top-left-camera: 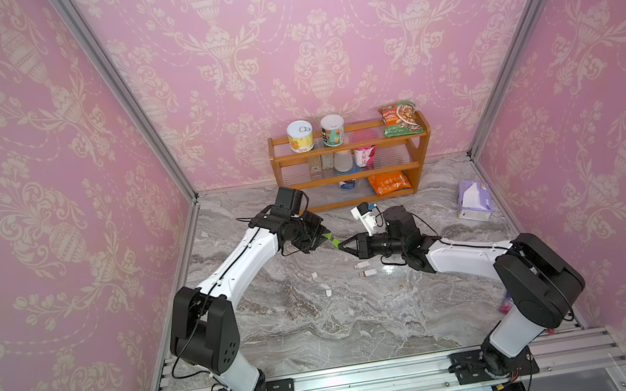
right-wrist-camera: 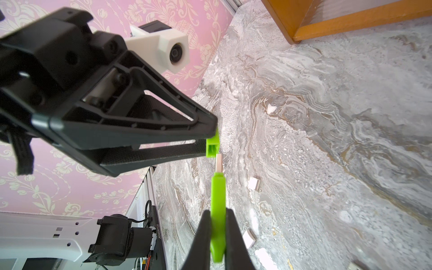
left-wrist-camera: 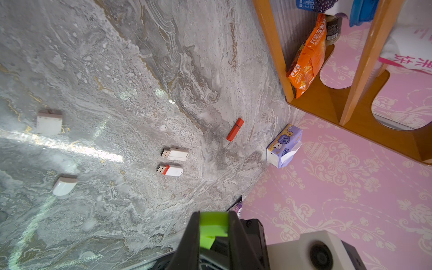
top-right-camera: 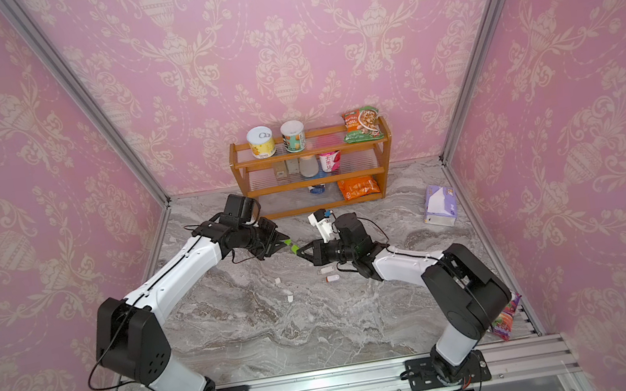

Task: Close the usb drive cover
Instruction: Close the cover of the USB drive.

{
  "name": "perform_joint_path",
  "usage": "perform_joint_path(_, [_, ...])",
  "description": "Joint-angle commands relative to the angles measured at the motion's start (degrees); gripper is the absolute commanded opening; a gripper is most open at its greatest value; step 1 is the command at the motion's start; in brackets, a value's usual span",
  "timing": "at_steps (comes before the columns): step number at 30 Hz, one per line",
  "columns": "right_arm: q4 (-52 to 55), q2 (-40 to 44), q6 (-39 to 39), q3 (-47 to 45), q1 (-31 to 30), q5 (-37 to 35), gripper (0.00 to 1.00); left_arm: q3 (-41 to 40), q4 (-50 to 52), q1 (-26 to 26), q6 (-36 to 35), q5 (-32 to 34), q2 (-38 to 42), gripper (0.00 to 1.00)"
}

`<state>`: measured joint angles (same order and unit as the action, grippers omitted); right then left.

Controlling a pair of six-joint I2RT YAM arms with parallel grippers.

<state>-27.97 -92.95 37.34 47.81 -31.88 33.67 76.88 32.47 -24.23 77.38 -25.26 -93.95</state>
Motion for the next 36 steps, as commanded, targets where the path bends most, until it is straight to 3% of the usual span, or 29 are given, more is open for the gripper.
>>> perform_joint_path(1, [0.2,2.8,-1.1,-0.9,0.5,-0.4,0.0,-0.2,0.1,-0.4,-1.0,-1.1,-1.3,0.02])
perform_joint_path(24, [-0.1,2.1,-0.7,0.3,0.6,0.8,0.0,-1.3,-3.6,-1.3,1.6,-4.3,-1.1,0.02])
perform_joint_path(36, [2.3,2.9,-2.1,0.9,1.6,1.3,0.0,-0.8,1.1,-1.5,-2.7,-2.0,0.1,0.02])
